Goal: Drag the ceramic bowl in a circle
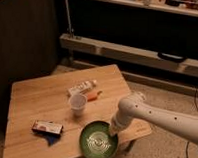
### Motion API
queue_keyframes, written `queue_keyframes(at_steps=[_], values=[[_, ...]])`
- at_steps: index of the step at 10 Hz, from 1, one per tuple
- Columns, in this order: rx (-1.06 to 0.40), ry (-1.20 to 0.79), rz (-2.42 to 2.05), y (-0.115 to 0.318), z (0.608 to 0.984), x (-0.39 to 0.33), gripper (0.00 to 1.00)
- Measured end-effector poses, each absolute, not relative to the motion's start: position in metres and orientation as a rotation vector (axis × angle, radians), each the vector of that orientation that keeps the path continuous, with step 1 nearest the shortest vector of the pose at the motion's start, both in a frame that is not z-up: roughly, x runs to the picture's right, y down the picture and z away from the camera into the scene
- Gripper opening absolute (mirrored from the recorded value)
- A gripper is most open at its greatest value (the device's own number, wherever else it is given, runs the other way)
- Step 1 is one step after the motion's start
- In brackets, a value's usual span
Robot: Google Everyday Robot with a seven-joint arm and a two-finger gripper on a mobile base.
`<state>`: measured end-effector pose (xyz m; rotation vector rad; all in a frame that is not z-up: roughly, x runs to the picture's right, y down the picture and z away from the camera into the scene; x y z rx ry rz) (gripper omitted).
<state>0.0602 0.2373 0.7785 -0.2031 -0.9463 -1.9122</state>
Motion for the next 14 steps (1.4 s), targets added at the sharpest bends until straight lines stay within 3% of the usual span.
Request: queue_keyframes(at_steps=[4, 9, 11, 14], values=[[-0.172, -0.829, -1.933, 0.153, 0.808, 0.037, 0.00], [-0.255, -0.637, -1.805, 0.070, 0.842, 0.145, 0.00], [-0.297, -0.586, -1.764, 0.071, 0.837, 0.195, 0.00], [-0.379, -0.554, -1.689, 0.111, 0.821, 0.268, 0.00]])
